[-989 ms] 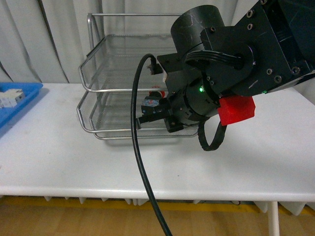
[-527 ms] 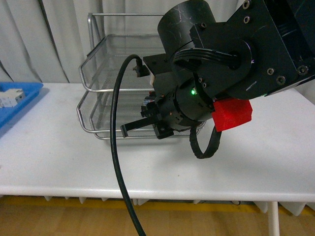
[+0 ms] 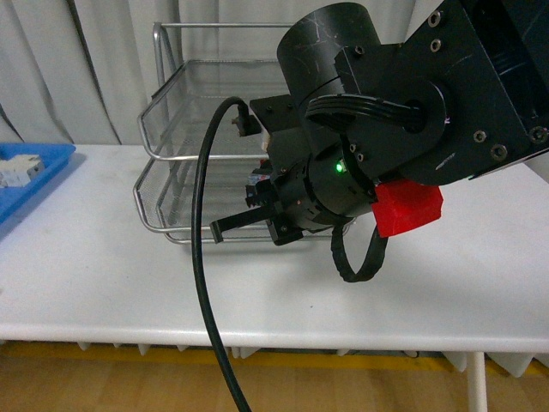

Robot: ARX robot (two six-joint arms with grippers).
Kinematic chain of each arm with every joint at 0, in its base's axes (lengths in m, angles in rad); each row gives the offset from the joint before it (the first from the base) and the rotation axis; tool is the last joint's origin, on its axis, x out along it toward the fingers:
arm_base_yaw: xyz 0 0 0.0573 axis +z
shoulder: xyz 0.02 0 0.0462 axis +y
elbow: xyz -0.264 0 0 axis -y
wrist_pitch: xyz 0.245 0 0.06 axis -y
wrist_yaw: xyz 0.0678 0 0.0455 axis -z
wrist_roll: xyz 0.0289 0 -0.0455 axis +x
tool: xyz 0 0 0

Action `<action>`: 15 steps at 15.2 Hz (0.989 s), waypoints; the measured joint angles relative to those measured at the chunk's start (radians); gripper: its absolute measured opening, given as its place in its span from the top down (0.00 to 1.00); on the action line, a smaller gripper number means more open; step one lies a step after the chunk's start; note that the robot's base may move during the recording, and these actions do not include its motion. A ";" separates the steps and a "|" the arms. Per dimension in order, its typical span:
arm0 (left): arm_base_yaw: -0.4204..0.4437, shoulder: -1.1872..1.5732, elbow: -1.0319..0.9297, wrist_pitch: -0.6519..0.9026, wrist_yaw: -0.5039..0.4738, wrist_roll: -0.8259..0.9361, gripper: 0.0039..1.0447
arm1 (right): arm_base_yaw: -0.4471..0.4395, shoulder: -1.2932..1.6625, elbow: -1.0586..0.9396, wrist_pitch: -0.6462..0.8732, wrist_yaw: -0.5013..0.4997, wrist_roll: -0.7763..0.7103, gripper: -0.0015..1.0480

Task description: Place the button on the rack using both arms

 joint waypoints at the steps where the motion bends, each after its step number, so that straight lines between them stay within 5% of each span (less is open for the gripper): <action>1: 0.000 0.000 0.000 0.000 0.000 0.000 0.06 | 0.000 -0.006 -0.004 -0.003 -0.004 0.000 0.98; 15: 0.000 0.000 0.000 0.000 0.000 0.000 0.06 | -0.014 0.099 0.103 -0.082 -0.019 -0.004 0.98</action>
